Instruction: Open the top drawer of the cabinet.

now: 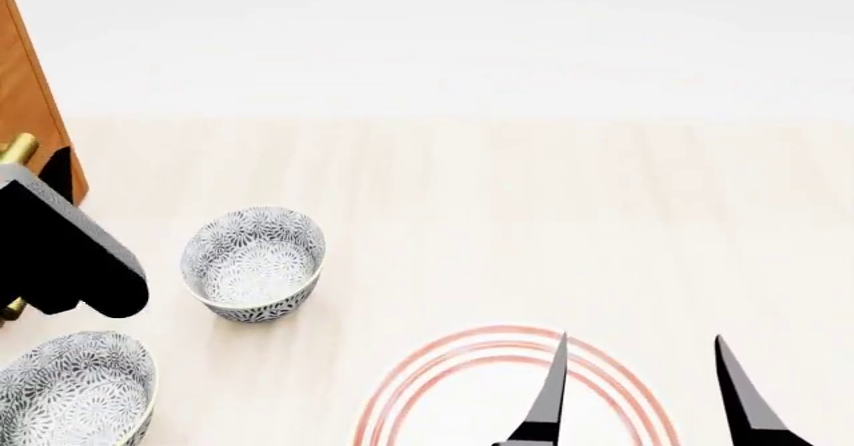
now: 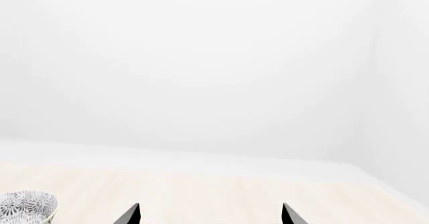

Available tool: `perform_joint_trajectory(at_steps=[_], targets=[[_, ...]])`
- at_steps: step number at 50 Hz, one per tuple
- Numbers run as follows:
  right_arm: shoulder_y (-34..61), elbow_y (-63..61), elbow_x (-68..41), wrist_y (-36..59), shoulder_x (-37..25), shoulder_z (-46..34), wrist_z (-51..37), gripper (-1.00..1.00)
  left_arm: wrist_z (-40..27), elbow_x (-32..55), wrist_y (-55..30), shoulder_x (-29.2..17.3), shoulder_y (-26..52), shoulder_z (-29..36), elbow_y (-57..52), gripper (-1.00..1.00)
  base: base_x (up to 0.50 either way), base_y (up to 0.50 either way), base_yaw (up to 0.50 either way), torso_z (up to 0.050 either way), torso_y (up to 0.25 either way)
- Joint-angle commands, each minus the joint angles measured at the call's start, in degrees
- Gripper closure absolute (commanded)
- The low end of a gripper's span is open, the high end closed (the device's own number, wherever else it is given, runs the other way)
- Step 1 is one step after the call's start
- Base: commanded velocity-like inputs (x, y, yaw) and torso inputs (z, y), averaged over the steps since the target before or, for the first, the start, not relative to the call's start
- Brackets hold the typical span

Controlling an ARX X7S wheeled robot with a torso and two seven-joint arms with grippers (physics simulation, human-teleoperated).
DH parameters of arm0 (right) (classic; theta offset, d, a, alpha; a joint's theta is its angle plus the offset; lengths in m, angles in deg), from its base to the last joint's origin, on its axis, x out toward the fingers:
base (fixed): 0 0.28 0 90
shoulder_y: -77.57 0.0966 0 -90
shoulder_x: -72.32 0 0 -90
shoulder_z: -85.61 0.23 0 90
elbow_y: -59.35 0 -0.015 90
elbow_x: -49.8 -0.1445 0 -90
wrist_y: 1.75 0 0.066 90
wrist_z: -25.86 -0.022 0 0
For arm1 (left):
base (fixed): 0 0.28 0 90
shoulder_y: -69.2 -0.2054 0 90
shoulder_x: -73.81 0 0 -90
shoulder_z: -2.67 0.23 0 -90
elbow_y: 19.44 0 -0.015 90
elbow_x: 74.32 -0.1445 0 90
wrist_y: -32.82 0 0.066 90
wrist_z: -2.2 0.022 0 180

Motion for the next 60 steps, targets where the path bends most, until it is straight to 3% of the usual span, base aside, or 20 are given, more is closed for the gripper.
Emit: perform_joint_trajectory(at_steps=[1, 14, 43, 60], targets=[[-0.3, 0.7, 0.6, -0.8, -0.6, -0.9, -0.3, -1.0, 6.2, -4.9, -6.8, -1.0, 8.6, 12.9, 5.2, -1.0, 0.0, 0.0, 0.0, 0.0, 0.0], [-0.4, 1.6, 1.1, -1.6, -1.1, -2.0, -0.6, -1.0, 7.1, -7.5, -6.9, -1.7, 12.1, 18.1, 10.5, -1.0, 0.0, 0.0, 0.0, 0.0, 0.0], [-0.6, 3.9, 0.8, -2.9, -1.9, -2.9, -0.8, -1.0, 6.6, 0.4, 0.8, 6.7, 10.0, 10.7, 23.9, -1.0, 0.0, 0.0, 0.0, 0.0, 0.0], [-0.6, 4.9, 0.4, -3.6, -2.2, -3.2, -0.9, -1.0, 5.7, -3.6, 3.4, 9.0, 14.0, 18.7, 37.4, -1.0, 0.0, 0.0, 0.0, 0.0, 0.0]])
